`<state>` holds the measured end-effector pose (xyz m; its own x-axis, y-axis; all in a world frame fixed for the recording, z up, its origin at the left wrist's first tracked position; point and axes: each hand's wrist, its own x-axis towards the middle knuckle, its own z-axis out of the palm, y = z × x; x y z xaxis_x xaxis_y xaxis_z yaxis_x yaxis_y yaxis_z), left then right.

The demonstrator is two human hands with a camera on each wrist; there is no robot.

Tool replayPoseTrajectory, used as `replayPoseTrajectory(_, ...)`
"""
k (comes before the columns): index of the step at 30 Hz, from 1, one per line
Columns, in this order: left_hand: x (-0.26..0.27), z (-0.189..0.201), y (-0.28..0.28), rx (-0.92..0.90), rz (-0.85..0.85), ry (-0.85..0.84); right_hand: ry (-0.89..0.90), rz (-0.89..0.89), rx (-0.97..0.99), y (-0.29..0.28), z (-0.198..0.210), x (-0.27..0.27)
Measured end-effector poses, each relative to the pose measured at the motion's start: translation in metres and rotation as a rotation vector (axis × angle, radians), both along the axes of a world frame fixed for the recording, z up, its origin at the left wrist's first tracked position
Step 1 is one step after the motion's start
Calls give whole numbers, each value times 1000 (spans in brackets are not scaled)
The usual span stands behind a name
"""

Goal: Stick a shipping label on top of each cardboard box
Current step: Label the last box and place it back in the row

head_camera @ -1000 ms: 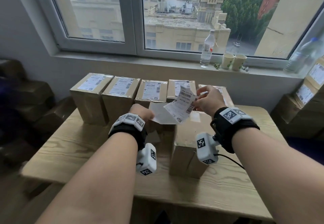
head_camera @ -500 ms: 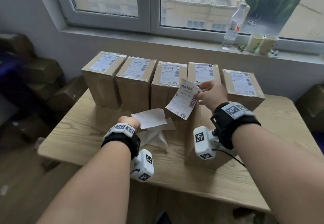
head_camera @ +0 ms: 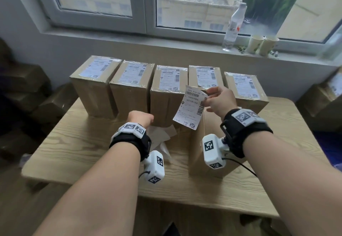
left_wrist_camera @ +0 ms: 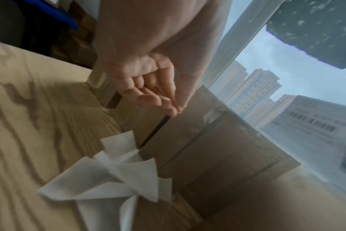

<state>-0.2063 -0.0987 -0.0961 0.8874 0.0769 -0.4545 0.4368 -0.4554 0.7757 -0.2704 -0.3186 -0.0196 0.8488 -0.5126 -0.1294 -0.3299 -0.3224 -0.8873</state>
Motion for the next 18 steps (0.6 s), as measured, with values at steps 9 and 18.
replayPoseTrajectory(9, -23, 87, -63, -173, -310, -103, -48, 20, 61, -20, 35, -24)
replayPoseTrajectory(18, -48, 103, -96, -189, -407, -89, -105, -5, 124, -45, 51, -54)
